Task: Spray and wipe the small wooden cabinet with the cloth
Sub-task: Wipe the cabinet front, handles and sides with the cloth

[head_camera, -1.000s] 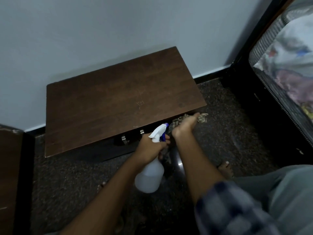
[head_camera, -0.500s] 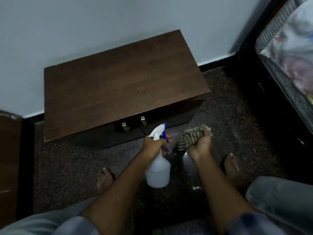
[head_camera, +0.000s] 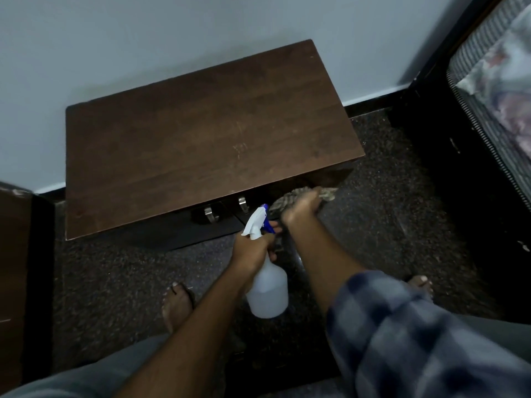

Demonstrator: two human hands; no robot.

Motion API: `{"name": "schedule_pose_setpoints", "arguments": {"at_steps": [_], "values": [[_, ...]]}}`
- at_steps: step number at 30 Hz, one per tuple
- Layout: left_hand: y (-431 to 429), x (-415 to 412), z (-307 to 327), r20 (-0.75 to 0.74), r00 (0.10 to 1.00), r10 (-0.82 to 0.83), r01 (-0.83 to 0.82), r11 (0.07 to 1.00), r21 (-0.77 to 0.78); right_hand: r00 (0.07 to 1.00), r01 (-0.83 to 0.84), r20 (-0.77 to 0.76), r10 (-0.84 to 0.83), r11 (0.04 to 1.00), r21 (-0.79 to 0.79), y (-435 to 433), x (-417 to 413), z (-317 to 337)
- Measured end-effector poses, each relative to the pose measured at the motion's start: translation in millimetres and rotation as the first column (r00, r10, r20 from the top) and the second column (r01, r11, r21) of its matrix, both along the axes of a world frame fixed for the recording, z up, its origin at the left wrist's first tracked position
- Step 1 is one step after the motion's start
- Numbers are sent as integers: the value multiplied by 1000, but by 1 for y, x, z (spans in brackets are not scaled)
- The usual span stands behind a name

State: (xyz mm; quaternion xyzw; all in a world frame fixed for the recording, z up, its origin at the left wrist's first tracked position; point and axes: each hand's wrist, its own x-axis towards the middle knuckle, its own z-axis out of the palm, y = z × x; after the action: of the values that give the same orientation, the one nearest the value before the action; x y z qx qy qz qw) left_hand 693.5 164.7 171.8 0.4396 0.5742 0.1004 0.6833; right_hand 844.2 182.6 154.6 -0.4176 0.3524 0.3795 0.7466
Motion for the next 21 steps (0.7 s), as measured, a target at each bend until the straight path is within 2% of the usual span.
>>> {"name": "schedule_pose_setpoints", "arguments": {"at_steps": [2, 4, 6, 8, 9, 11, 13, 18, 21], "values": [[3, -1, -3, -13, 999, -29, 29, 1000, 6, 998, -63, -23, 66, 993, 103, -6, -11, 7], [5, -1, -10, -23, 998, -60, 60, 998, 11, 997, 17, 65, -27, 990, 142, -9, 1, 14], [3, 0, -16, -40, 996, -77, 78, 997, 7, 977, 119, 165, -133, 989, 88, -8, 19, 31], [-1, 1, -15, -81, 994, -75, 76, 997, 14, 958, 216, 200, -204, 975, -42, -4, 30, 45], [-2, 2, -14, -95, 993, -69, 72, 997, 20, 957, 232, 193, -218, 971, -55, -4, 30, 51], [-7, 6, -8, -77, 995, -70, 72, 997, 30, 973, 178, 149, -175, 984, -7, -3, 16, 67], [-11, 8, -6, -91, 993, -72, 75, 996, 39, 986, 80, 149, -76, 997, -23, 1, -5, 75], [-15, 9, -3, -86, 990, -110, 111, 994, 13, 954, 237, 187, -234, 972, 6, -2, 37, 72], [-14, 10, 1, -51, 993, -108, 109, 994, 19, 952, 170, 261, -161, 985, -13, -13, 32, 65]]}}
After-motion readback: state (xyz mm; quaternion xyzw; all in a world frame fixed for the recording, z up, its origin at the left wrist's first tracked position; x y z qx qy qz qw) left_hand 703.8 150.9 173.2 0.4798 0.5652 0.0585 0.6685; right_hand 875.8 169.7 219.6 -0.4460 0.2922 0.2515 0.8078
